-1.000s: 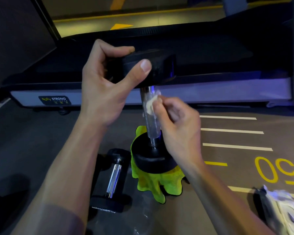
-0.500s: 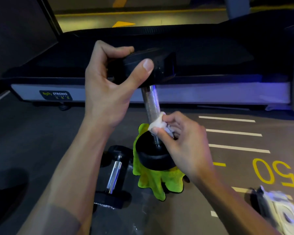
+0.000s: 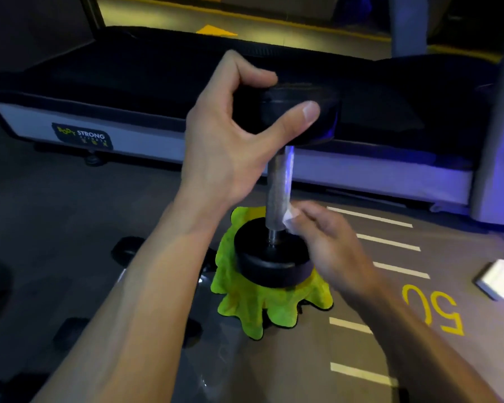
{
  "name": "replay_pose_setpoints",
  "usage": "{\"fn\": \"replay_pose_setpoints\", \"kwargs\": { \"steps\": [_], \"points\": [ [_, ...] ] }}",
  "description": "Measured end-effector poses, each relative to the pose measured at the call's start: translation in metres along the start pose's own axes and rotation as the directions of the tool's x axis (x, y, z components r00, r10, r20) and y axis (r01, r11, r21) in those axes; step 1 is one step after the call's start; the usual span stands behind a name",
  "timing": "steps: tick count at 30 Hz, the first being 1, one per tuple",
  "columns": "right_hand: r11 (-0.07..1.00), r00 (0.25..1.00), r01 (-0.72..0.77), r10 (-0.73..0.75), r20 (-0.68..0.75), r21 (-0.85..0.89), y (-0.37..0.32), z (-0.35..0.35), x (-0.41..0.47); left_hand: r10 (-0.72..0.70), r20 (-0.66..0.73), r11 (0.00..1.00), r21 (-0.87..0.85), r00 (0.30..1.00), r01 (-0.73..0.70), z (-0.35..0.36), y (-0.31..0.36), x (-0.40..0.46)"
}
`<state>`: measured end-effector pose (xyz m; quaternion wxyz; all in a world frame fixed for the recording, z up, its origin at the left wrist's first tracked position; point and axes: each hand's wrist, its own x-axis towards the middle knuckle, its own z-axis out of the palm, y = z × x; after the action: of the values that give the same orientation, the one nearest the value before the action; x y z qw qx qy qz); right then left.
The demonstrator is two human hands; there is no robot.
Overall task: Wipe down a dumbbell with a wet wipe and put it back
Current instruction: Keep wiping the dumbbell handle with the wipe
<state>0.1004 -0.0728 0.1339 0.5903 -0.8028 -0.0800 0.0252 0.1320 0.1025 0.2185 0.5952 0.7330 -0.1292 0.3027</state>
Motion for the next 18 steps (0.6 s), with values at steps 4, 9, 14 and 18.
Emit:
{"fn": "replay_pose_setpoints", "kwargs": {
  "steps": [4, 9, 14, 18],
  "points": [
    [0.973, 0.986, 0.028, 0.011, 0.169, -0.227, -0.005, -0.013, -0.007, -0.038, -0.028, 0.999, 0.005, 0.999, 0.039, 0.001, -0.001, 0.002],
    [0.977, 0.976, -0.032, 0.076, 0.204, -0.212, -0.024, -0.035, 0.001, -0.09, -0.033, 0.995, 0.031, 0.995, 0.091, 0.003, -0.002, 0.008],
    [0.982, 0.987, -0.158, 0.158, -0.005, -0.104, -0.041, -0.047, 0.019, -0.092, -0.002, 0.994, 0.066, 0.996, 0.092, 0.009, -0.001, 0.01],
    [0.961, 0.985, -0.156, 0.134, -0.112, -0.227, -0.046, -0.052, 0.028, -0.069, 0.017, 0.995, 0.076, 0.997, 0.068, 0.018, 0.001, 0.01]
  ]
}}
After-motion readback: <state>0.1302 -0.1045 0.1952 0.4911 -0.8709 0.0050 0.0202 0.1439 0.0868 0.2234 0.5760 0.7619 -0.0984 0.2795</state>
